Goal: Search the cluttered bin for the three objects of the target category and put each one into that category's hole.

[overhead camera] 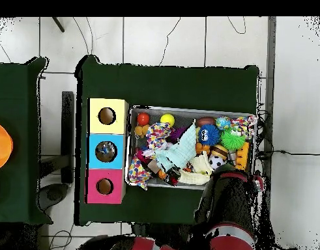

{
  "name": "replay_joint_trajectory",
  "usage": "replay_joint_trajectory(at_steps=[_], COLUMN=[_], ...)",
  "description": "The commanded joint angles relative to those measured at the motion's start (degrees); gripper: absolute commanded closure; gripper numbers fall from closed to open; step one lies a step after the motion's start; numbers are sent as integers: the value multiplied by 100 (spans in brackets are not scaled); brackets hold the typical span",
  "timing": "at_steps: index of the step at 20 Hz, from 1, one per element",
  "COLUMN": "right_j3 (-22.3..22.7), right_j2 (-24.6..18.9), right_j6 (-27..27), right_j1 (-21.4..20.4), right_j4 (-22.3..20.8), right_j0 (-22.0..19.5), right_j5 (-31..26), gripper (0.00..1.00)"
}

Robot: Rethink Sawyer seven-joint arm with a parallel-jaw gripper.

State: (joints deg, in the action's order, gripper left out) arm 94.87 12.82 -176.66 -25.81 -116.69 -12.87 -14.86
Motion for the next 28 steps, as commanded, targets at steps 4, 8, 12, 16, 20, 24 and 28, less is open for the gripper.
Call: replay_joint_trajectory(at_steps=[4, 8, 12, 16, 20, 24, 28], right_j3=[1994, 2267, 2454, 2674, 2744, 2677, 2792], right_j2=[-2927, -3591, -4055, -4467, -4615, -4482, -4582], right_j6=[-1962, -1931, -1891, -1925, -1730, -1338, -1438], right_j1=[-673, -814, -869, -908, -926, -955, -997], right_j4=[-1922, -1889, -1834, -1912, -1900, -1807, -1971], right_j0=[-1152, -1762, -2170, -2497, -2621, -2523, -2561], right_j5=[-1877, -1733, -1808, -2013, -2179, -2326, -2619], gripper=[0, 0, 0, 0, 0, 0, 0])
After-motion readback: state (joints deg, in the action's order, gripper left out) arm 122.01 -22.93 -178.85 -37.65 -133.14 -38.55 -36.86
